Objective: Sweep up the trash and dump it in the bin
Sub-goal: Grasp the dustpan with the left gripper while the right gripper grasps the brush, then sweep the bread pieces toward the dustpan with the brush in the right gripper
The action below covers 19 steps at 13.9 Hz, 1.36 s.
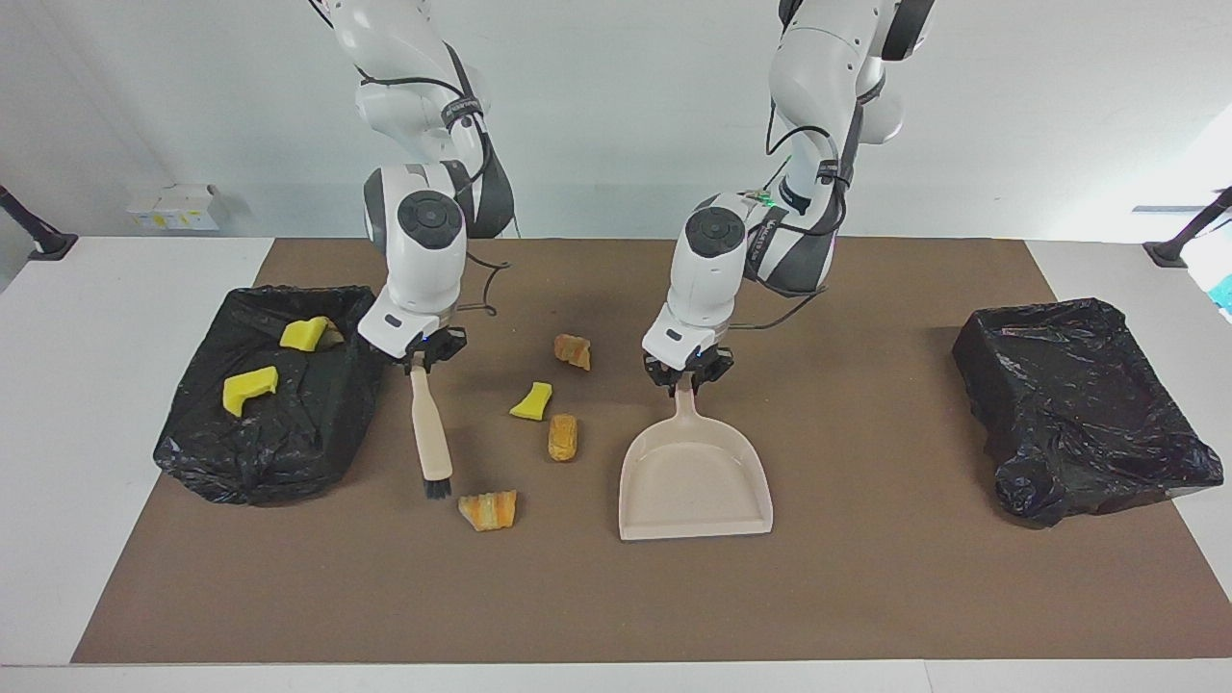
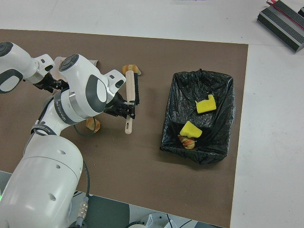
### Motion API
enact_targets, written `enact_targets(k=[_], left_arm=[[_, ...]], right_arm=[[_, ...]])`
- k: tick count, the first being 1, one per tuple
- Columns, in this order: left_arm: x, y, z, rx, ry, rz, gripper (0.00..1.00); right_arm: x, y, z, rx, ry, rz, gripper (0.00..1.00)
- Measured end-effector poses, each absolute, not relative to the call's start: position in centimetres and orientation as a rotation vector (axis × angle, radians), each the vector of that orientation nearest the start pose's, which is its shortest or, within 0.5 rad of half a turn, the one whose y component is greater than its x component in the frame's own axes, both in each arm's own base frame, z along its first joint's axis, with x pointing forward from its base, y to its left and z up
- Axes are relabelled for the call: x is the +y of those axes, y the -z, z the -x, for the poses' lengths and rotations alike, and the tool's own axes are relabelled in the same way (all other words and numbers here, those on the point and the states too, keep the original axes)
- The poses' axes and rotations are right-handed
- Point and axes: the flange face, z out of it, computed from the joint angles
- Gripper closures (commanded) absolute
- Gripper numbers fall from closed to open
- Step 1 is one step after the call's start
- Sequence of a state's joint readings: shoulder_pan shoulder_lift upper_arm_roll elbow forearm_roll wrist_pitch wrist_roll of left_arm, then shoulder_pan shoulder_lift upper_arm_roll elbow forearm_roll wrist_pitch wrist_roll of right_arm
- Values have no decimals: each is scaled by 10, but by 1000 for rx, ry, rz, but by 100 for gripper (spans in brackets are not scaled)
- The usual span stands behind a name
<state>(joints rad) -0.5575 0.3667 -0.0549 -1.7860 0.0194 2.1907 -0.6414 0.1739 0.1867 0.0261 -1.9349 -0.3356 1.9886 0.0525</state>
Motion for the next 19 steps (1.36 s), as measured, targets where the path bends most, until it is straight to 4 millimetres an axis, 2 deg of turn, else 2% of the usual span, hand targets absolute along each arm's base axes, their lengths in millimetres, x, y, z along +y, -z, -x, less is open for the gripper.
enact_targets(k=[2, 4, 7, 10, 12, 15, 17, 19], left_arm=[[-364, -354, -537, 7, 52, 3166, 100], [-344, -362, -550, 77, 63, 3165, 100], [-314, -394, -565, 262, 42, 3140, 100], [-304, -425, -560, 445, 17, 3105, 100], [-293, -435, -558, 616, -10, 3066, 100], [-261, -441, -568, 916, -38, 2981, 100], [-237, -443, -576, 1083, -62, 2924, 100], [-221, -444, -578, 1240, -105, 2851, 100]], right_arm=[[88, -381, -596, -584, -154, 3400, 100], [83, -368, -611, -633, -166, 3423, 100], [88, -350, -641, -704, -136, 3426, 100], [96, -342, -662, -758, -115, 3411, 100], [102, -340, -665, -792, -112, 3400, 100], [111, -338, -661, -819, -135, 3390, 100], [121, -329, -651, -858, -191, 3373, 100], [134, -320, -629, -913, -252, 3347, 100]])
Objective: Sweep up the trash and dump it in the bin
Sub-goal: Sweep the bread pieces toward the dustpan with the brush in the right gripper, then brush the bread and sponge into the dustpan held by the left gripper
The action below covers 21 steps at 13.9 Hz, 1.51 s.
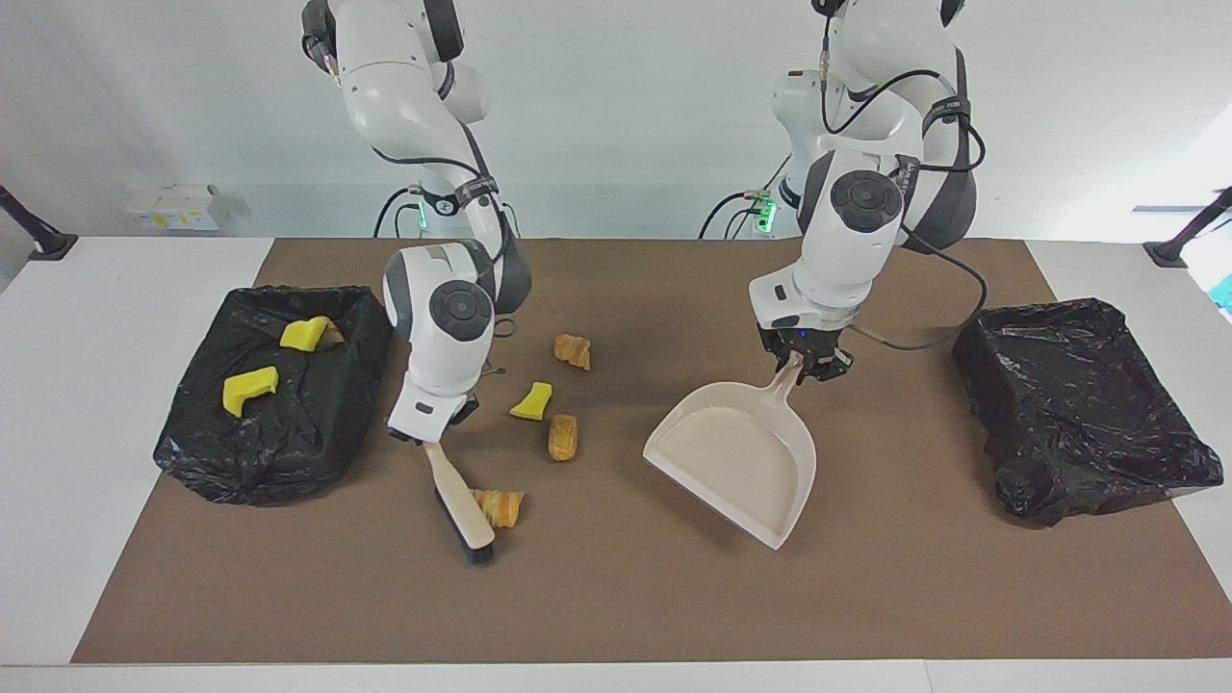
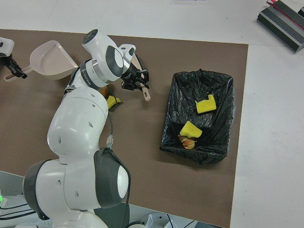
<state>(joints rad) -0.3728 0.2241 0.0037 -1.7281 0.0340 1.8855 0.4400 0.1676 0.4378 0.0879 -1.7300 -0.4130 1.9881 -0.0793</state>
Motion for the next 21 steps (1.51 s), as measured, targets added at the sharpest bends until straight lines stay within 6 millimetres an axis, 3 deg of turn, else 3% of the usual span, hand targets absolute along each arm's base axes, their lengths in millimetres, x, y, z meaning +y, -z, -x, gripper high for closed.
enact_targets(k=[5, 10, 13, 16, 19, 21], left_arm=[[-210, -444, -572, 1577, -182, 2642, 100], [-201, -434, -561, 1817, -235, 2498, 100], [-196, -426, -552, 1911, -217, 2430, 100], [-188, -414, -539, 1961, -233, 2341, 100], [-189, -403, -534, 2017, -221, 2282, 100], [-188, -388, -530, 2075, -209, 2218, 100]], right_arm=[[148, -326, -571, -951, -361, 3305, 100], [205, -334, -518, -1097, -466, 3243, 100], [224, -340, -509, -1096, -455, 3206, 100], [213, -364, -518, -962, -463, 3188, 100], [172, -399, -531, -725, -427, 3226, 100], [145, -405, -531, -553, -429, 3233, 100]])
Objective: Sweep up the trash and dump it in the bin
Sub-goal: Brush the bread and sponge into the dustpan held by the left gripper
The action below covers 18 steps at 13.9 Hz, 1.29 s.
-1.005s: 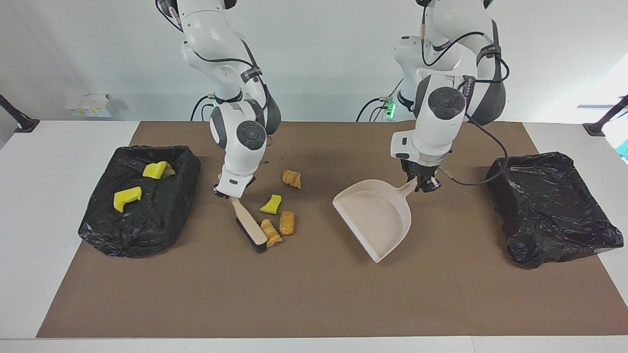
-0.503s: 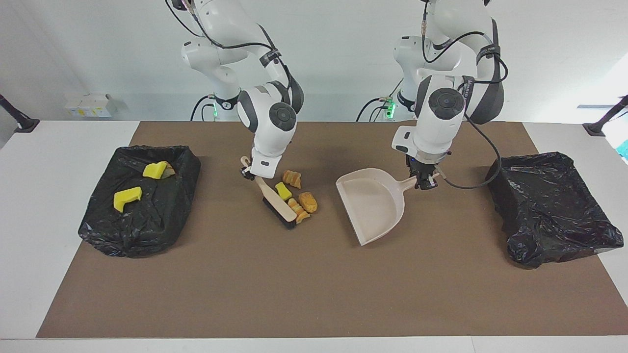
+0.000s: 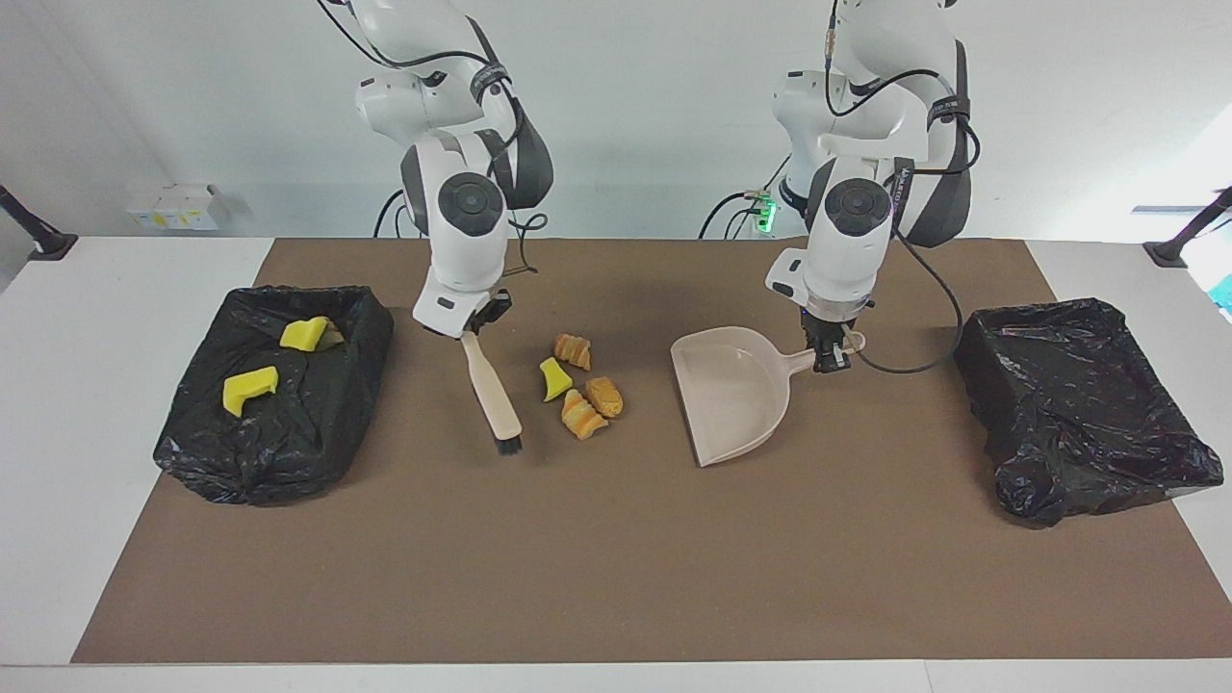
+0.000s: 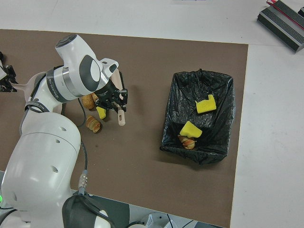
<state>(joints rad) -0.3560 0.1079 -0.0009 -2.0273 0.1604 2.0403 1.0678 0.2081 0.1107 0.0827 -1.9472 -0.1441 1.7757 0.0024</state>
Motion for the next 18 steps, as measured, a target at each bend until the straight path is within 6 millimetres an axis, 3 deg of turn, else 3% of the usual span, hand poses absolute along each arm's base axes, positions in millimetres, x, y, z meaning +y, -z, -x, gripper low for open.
enact_targets(k=[2, 5, 9, 14, 18], left_arm=[[-187, -379, -528, 2100, -194, 2179, 100], [-197, -381, -526, 2135, -156, 2135, 100], [-205, -373, -522, 2156, -151, 2115, 100], [-208, -370, -521, 2163, -153, 2108, 100], [-209, -367, -519, 2137, -160, 2136, 100]], right_arm=[[136, -393, -522, -405, -405, 3209, 100], [139, -366, -493, -264, -364, 3188, 100], [138, -356, -463, -138, -399, 3159, 100], [190, -336, -449, -46, -318, 3136, 100], [228, -326, -453, -1, -317, 3121, 100]])
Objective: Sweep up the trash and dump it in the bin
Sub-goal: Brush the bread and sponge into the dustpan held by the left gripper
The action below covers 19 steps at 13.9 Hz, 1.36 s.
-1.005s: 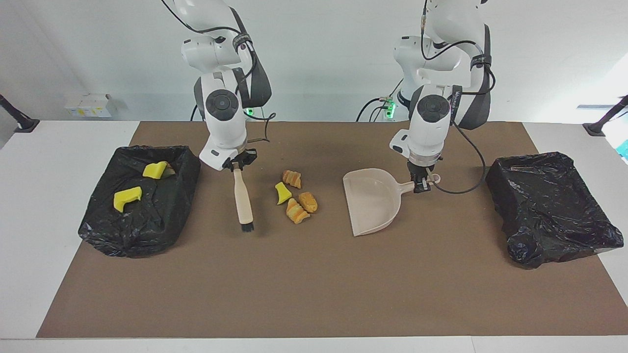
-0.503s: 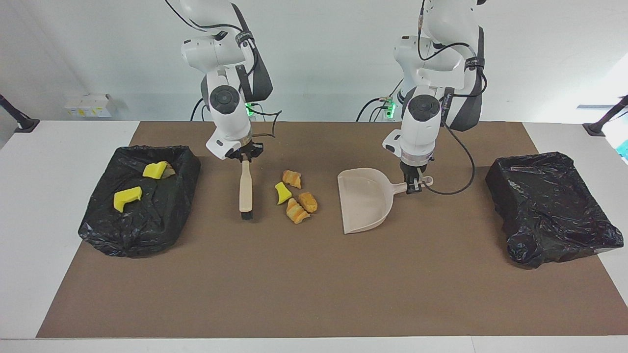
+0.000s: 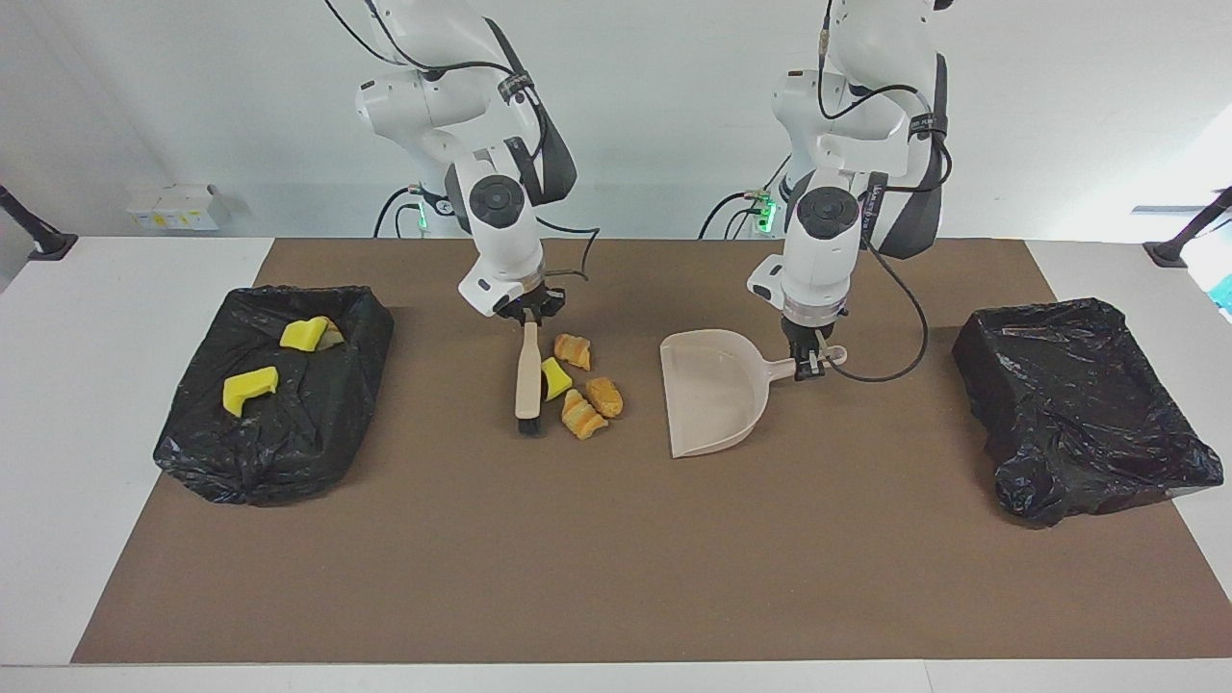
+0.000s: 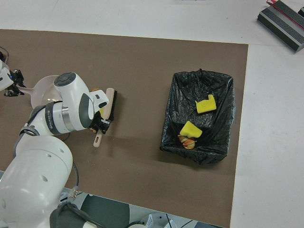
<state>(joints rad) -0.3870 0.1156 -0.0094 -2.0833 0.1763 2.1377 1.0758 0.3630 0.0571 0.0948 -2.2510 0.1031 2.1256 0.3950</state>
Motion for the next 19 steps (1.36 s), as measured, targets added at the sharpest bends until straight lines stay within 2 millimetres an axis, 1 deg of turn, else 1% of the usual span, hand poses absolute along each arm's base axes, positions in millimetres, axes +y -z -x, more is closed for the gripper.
enact_targets(k=[3, 6, 8, 9, 12, 15, 17, 19], left_arm=[[-209, -363, -517, 2130, -165, 2145, 100], [-209, -362, -516, 2129, -165, 2146, 100], [-209, -362, -516, 2128, -164, 2147, 100], [-209, -361, -516, 2127, -164, 2148, 100], [-208, -361, -516, 2126, -164, 2149, 100], [-208, -361, -516, 2125, -164, 2150, 100], [-208, -361, -516, 2125, -163, 2150, 100], [-208, -360, -516, 2125, -163, 2150, 100]], right_arm=[[269, -325, -463, -16, -351, 3124, 100], [330, -335, -473, -20, -365, 3097, 100], [367, -331, -469, -7, -385, 3064, 100], [381, -331, -468, -5, -392, 3046, 100], [407, -340, -467, 68, -395, 2962, 100], [434, -346, -460, 115, -324, 2871, 100], [441, -347, -454, 144, -336, 2872, 100], [435, -347, -454, 149, -395, 2891, 100]])
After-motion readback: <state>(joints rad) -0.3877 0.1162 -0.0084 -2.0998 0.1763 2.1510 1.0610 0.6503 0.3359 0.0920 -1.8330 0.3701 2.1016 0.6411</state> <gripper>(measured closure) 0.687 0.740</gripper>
